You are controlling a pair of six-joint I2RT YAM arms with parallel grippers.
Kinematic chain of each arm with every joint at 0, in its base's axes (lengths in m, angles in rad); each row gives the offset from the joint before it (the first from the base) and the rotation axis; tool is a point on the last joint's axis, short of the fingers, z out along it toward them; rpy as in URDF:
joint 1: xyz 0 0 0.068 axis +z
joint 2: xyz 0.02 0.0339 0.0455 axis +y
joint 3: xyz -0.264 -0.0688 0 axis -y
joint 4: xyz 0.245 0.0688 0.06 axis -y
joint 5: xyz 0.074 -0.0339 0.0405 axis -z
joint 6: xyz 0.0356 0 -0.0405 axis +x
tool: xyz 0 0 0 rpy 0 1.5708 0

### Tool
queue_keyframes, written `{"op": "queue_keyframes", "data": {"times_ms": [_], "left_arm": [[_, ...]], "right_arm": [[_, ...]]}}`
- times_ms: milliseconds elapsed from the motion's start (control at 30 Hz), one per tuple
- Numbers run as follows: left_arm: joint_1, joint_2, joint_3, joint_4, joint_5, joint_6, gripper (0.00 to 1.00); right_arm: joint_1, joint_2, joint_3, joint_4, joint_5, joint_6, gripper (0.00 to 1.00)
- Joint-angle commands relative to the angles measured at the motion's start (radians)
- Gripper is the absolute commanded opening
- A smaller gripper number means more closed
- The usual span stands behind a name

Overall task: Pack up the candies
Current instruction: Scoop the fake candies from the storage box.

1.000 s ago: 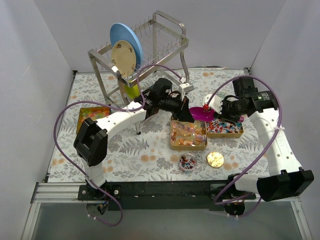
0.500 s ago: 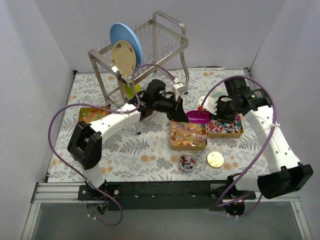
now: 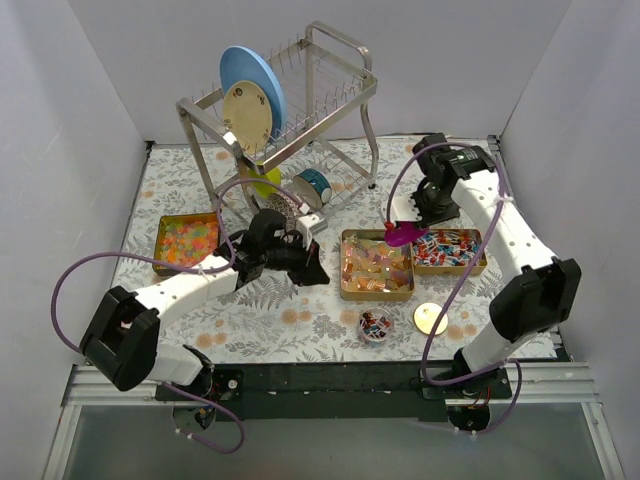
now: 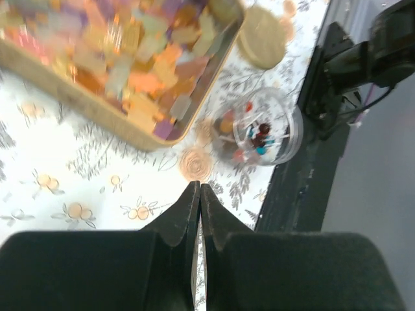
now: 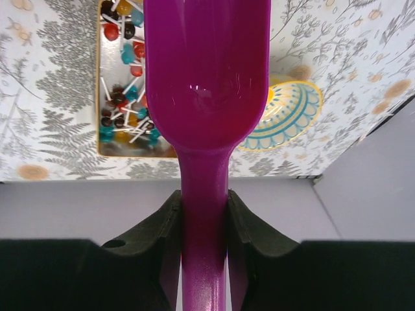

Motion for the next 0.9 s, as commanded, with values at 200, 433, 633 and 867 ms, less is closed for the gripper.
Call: {"op": "queue_keyframes", "data": {"times_ms": [200, 433, 633, 867], "left_arm": [[-0.058, 0.047, -0.224, 0.389, -0.087, -0.15, 0.0], [-0.09, 0.082, -0.302, 0.523, -0.078, -0.21, 0.0], [-0.107, 0.102, -0.387, 0.684, -0.081, -0.289, 0.0], [-0.109, 0.151, -0.405, 0.754, -0.09, -0.301, 0.0]], "right_arm": [[0.138, 0.107, 0.038, 0.026, 0.347, -0.101, 0.01], [0.199, 0.122, -0.058, 0.134, 0.518, -0.14, 0.01], [0.291, 0.168, -0.115, 0.189, 0.637, -0.091, 0.01], [0.328, 0.225, -0.169, 0.215, 0.737, -0.022, 0.01]]}}
